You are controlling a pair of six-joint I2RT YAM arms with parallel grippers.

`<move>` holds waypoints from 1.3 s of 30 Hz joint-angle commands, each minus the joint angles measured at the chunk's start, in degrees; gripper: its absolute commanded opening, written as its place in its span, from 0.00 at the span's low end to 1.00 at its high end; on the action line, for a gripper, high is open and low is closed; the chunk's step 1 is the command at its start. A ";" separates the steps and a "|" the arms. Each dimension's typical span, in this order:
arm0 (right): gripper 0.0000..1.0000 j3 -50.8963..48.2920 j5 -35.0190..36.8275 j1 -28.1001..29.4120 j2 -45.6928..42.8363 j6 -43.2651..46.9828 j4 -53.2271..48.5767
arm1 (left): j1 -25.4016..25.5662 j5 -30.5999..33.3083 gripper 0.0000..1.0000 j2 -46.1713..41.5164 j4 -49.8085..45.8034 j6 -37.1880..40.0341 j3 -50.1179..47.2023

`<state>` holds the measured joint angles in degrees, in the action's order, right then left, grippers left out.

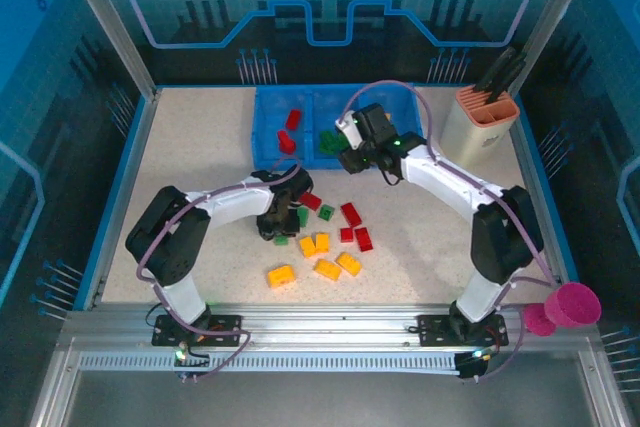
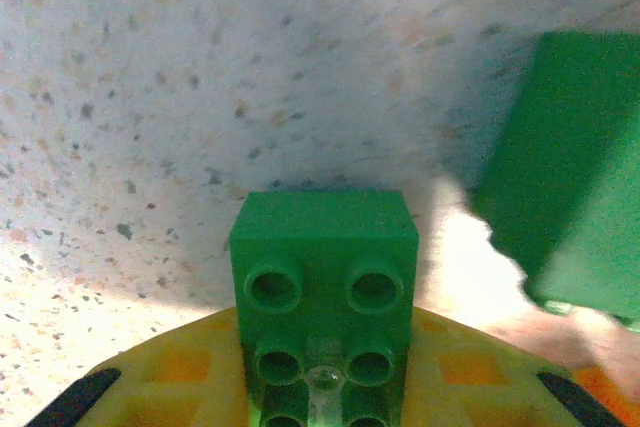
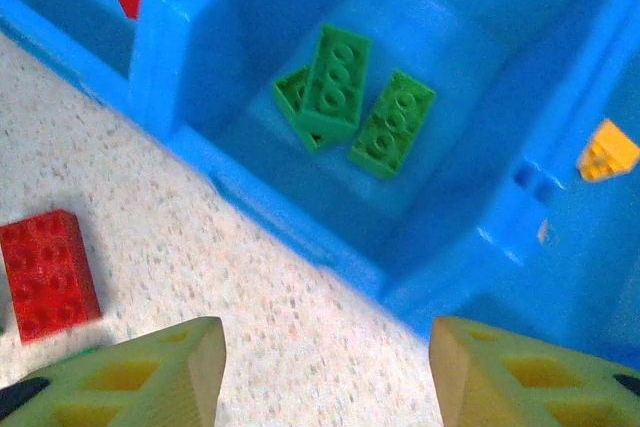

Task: Sort the legos into containers by color
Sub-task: Pick up the lego from the center of the table, then place the lego in the container.

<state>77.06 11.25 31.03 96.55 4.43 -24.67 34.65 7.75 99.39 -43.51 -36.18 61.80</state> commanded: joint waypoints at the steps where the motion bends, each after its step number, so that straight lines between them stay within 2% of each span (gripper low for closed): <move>1: 0.58 -3.69 -1.16 -1.39 -6.18 -3.61 -3.47 | -0.60 2.01 0.16 -1.65 -5.36 6.34 10.14; 6: 0.60 -10.34 -2.37 -1.95 -12.25 -7.14 -4.80 | -1.25 2.55 0.16 1.69 -8.74 12.24 26.62; 12: 0.60 -16.84 -3.42 -2.11 -18.85 -11.03 -7.41 | -1.80 2.10 0.15 14.60 -7.75 17.71 47.17; 18: 0.61 -21.78 -4.72 -1.76 -25.93 -15.21 -10.32 | -3.73 1.74 0.15 28.23 -7.18 19.05 63.54; 24: 0.63 -25.80 -4.83 -0.24 -30.85 -17.08 -11.74 | -5.30 1.25 0.15 38.32 -6.34 17.25 73.85; 30: 0.69 -28.80 -6.12 1.17 -30.73 -16.56 -10.98 | -5.72 0.22 0.19 44.88 -6.40 15.32 81.82; 35: 0.70 -28.19 -6.00 2.62 -29.74 -16.08 -10.41 | -6.18 -1.02 0.22 45.88 -5.51 13.72 82.44; 39: 0.71 -27.28 -4.92 2.98 -28.49 -15.12 -10.43 | -6.28 -2.07 0.28 45.98 -4.42 13.64 82.43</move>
<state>48.42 5.96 33.41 67.16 -11.49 -34.94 28.80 7.60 144.40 -48.99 -21.08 142.06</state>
